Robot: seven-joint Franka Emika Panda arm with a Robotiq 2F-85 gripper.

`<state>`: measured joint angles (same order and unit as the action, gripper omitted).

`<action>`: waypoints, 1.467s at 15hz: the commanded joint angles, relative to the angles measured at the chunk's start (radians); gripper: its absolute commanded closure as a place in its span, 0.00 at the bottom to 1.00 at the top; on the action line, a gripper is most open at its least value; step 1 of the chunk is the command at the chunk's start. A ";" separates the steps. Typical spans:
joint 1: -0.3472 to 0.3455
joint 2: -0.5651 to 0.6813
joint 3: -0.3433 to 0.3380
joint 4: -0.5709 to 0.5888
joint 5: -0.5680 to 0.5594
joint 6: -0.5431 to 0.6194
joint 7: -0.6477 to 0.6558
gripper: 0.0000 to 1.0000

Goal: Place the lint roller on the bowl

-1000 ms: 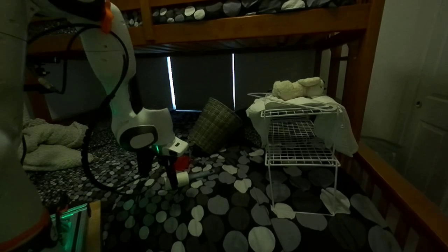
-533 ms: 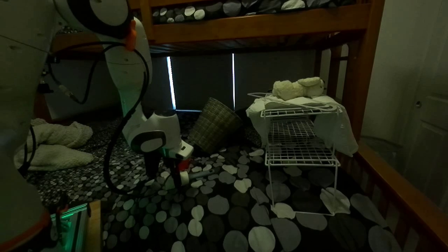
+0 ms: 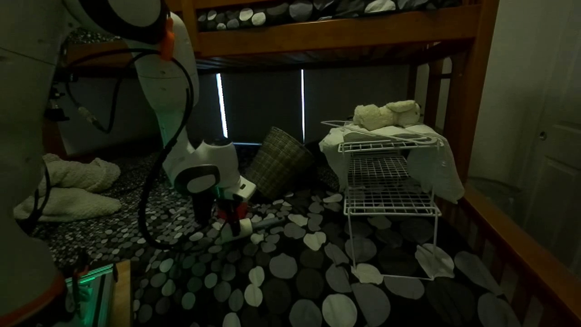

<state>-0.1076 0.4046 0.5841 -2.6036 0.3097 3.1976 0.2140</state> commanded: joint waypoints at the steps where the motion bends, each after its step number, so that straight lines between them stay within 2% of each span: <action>1: -0.267 -0.117 0.254 -0.010 0.051 -0.053 -0.045 0.65; 3: -0.409 -0.032 0.402 0.083 0.023 -0.029 -0.081 0.65; 4: -0.473 -0.002 0.481 0.125 0.012 -0.064 -0.101 0.65; 8: -0.666 0.041 0.791 0.159 0.063 -0.195 -0.146 0.65; 10: -0.798 0.073 0.945 0.142 0.066 -0.297 -0.161 0.65; 11: -0.678 0.026 0.825 0.160 0.050 -0.232 -0.117 0.40; 12: -0.724 0.035 0.885 0.158 0.053 -0.266 -0.119 0.40; 14: -0.768 0.045 0.927 0.155 0.053 -0.284 -0.125 0.40; 15: -0.705 -0.013 0.882 0.135 0.071 -0.181 -0.082 0.65; 19: -0.418 -0.019 0.678 0.113 0.104 0.151 0.040 0.65; 22: -0.178 -0.087 0.462 0.087 0.104 0.285 0.115 0.65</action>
<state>-0.4817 0.4287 1.2253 -2.4868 0.3876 3.3926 0.2409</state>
